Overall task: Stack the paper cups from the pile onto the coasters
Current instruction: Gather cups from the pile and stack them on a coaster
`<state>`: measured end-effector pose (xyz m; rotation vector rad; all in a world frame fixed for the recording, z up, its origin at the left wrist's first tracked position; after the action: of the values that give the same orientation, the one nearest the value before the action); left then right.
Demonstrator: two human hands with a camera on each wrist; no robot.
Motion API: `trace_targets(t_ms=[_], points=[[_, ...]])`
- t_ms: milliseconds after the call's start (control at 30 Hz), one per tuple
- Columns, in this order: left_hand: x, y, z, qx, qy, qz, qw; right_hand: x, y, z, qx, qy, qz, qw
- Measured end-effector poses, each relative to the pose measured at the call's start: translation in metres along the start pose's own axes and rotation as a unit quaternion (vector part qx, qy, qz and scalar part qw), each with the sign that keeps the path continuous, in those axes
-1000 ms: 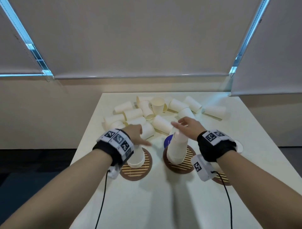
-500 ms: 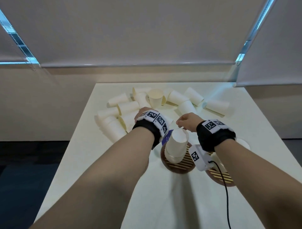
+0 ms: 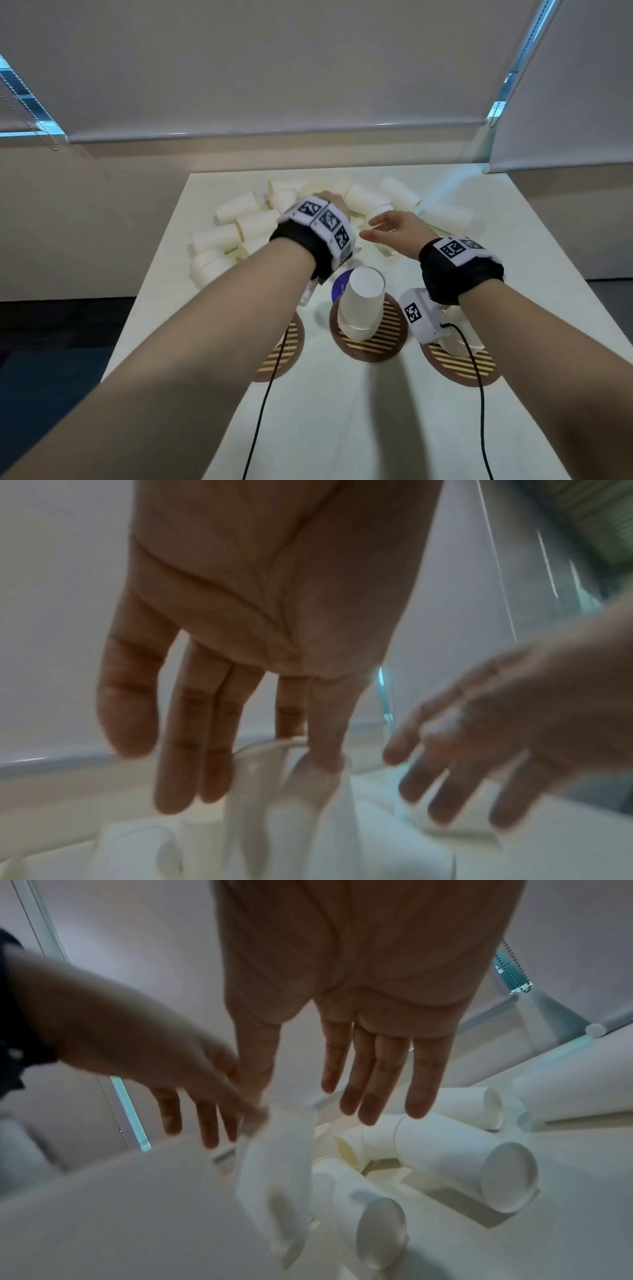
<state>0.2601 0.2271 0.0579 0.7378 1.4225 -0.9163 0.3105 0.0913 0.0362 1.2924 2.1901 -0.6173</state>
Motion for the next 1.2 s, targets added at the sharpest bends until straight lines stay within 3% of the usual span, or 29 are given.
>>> trace_targets(t_ms=[100,300,433,600,800,933,1033,1200], points=[[-0.027,0.008,0.005,-0.02,-0.087,0.058,0.994,-0.005,0.001,-0.003,0.017,0.021,-0.007,1.0],[-0.008,0.023,0.009,-0.105,-0.27,0.028,0.957,-0.004,0.008,-0.002,0.008,-0.012,0.033,0.999],[0.02,0.029,0.001,-0.133,-0.23,0.072,0.961,-0.006,0.017,0.011,0.053,-0.011,0.07,0.996],[0.05,0.029,0.004,-0.117,-0.219,0.048,0.967,-0.012,0.023,0.021,0.079,0.001,0.107,0.991],[0.025,0.031,0.002,-0.078,-0.203,0.033,0.976,-0.014,0.019,0.016,0.064,0.039,0.145,0.987],[-0.019,0.013,-0.038,-0.103,-0.196,0.033,0.975,-0.009,0.005,-0.003,0.018,0.063,0.16,0.985],[-0.045,-0.027,-0.095,-0.167,-0.178,0.022,0.969,-0.007,-0.014,-0.02,-0.021,0.087,0.172,0.981],[-0.03,-0.118,-0.179,-0.279,-0.126,-0.061,0.95,0.006,-0.05,-0.038,-0.078,0.09,0.157,0.98]])
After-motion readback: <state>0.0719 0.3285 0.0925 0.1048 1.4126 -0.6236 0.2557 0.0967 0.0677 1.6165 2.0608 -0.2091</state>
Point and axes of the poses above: each hand's wrist, its own y-axis towards the middle knuckle, its own x-axis out of the palm, z = x × y, the point moved 2 cm from there along y, towards the middle knuckle, and after that the axes turned 13 degrees about z, right-handed, at the moved point
